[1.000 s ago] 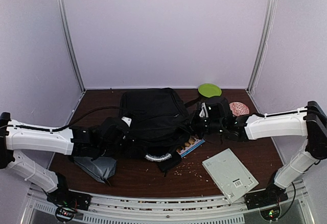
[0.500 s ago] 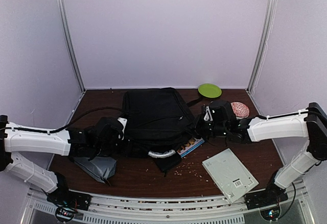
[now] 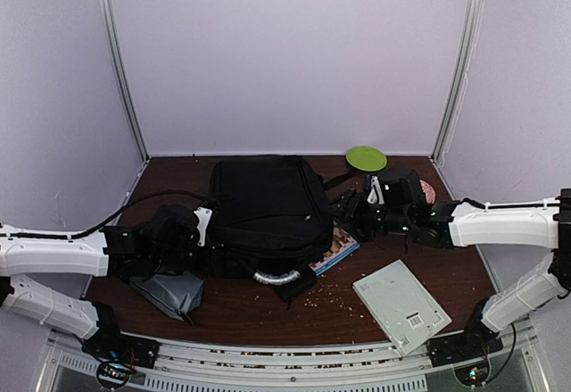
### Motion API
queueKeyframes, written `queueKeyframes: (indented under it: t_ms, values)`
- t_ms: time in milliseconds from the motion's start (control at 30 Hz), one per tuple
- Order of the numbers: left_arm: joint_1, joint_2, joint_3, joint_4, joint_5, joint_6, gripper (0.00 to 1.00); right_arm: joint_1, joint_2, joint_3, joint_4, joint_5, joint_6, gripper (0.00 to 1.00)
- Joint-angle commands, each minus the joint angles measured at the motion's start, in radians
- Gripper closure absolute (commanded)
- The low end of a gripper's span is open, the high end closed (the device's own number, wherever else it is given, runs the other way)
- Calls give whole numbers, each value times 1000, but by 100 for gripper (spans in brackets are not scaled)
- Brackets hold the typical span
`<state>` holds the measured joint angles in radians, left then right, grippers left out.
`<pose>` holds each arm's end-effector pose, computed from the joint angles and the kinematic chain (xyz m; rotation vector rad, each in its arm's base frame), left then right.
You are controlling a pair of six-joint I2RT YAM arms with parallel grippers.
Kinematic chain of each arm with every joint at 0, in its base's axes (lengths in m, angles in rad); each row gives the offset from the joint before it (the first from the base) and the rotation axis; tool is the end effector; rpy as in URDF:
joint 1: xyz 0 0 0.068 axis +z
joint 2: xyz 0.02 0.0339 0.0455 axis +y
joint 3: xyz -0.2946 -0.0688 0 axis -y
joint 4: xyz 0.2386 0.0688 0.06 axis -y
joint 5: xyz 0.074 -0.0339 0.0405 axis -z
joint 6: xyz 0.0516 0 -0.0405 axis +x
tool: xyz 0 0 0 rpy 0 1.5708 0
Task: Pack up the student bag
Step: Unzip the student bag at the center of the board.
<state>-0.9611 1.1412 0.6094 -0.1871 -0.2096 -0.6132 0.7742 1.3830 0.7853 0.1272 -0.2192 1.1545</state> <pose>0.1388 -0.1800 0.2301 0.2947 2.3215 -0.5777 0.2115 0.2226 0.2619 0.2877 2.3317 1.3283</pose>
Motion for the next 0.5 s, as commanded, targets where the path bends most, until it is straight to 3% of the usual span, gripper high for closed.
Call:
queueKeyframes:
  t_ms: [0,267,467]
  values:
    - [1,28,12,91,76,26,100,47,-56,12,-43,39,11,31]
    - [-10,96,48,173,158,46,100,190,42,31,28,45,123,29]
    - [-39,140,90,186,170,69,100,211,123,-13,162,74,234,30]
